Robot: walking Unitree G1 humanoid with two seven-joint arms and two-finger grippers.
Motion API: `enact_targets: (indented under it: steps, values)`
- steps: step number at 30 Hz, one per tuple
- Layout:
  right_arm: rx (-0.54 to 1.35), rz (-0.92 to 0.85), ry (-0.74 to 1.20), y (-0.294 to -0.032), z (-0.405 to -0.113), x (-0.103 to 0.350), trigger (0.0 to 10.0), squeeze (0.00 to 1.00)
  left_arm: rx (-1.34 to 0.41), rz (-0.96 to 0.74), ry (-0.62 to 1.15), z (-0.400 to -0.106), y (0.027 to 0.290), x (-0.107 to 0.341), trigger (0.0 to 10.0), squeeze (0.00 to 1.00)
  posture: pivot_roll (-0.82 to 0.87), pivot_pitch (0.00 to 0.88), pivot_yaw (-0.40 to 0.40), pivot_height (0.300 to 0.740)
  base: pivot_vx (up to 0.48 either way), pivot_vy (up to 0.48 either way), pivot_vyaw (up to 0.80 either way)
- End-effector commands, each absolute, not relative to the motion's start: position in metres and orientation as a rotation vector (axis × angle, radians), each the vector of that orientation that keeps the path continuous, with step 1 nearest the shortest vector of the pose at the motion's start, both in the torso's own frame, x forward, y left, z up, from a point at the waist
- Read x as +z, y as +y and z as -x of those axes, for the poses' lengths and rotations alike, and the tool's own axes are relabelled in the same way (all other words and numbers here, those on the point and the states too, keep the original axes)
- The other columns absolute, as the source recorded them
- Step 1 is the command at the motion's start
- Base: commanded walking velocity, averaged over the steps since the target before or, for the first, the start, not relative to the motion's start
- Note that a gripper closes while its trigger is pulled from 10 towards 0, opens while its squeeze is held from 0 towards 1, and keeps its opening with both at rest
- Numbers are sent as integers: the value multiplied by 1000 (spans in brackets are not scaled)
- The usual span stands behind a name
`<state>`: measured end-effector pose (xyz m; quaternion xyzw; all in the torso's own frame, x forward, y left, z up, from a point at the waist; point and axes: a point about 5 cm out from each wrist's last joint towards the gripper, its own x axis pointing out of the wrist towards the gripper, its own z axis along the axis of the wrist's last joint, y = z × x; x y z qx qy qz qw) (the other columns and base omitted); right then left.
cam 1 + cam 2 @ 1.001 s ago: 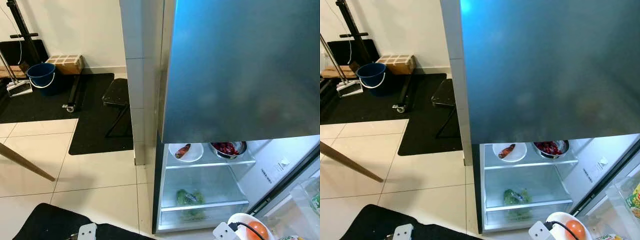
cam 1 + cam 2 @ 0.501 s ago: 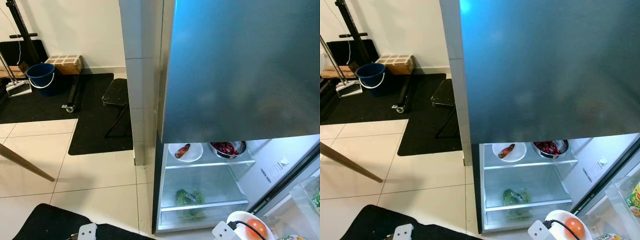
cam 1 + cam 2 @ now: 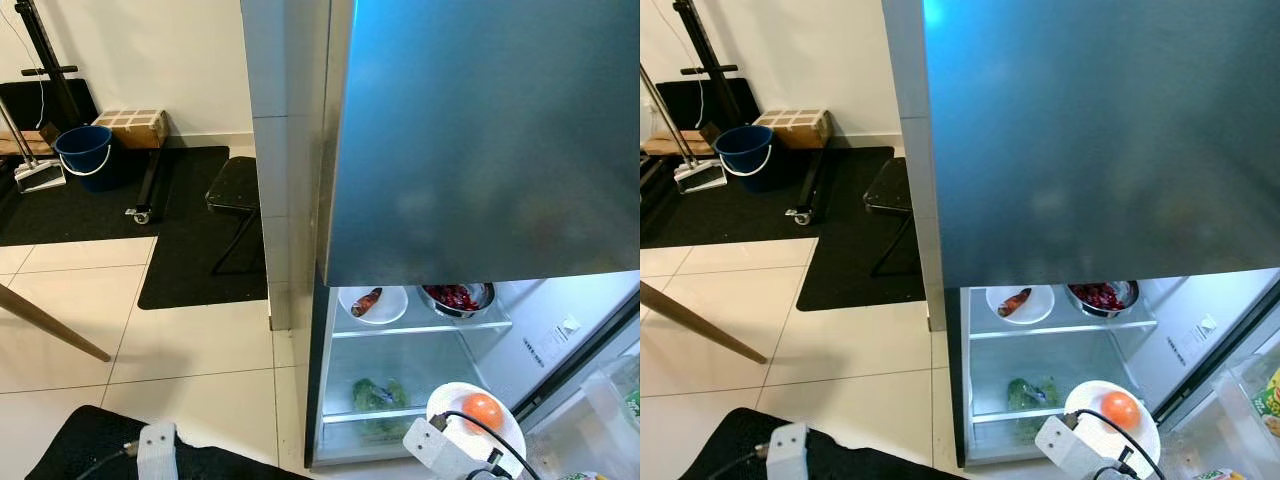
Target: Restocking fridge
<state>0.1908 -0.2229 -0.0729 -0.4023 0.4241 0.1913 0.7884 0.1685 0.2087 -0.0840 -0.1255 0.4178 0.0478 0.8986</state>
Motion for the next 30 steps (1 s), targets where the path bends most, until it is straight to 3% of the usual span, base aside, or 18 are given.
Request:
enact_targets:
  steps: [1, 13, 30]
  values:
    - [418, 896, 860, -219, -201, -68, 10000, 0, 81, 234, 821, -179, 215, -77, 10000, 0, -49, 0, -8, 740, 0, 0, 0]
    - [443, 975, 868, -217, -204, -68, 10000, 0, -16, 196, 856, -176, 198, -82, 10000, 0, -54, 0, -5, 740, 0, 0, 0]
    - [444, 983, 844, -213, -214, -63, 10000, 0, -102, 160, 781, -193, 190, -72, 10000, 0, -54, 0, -8, 655, 0, 0, 0]
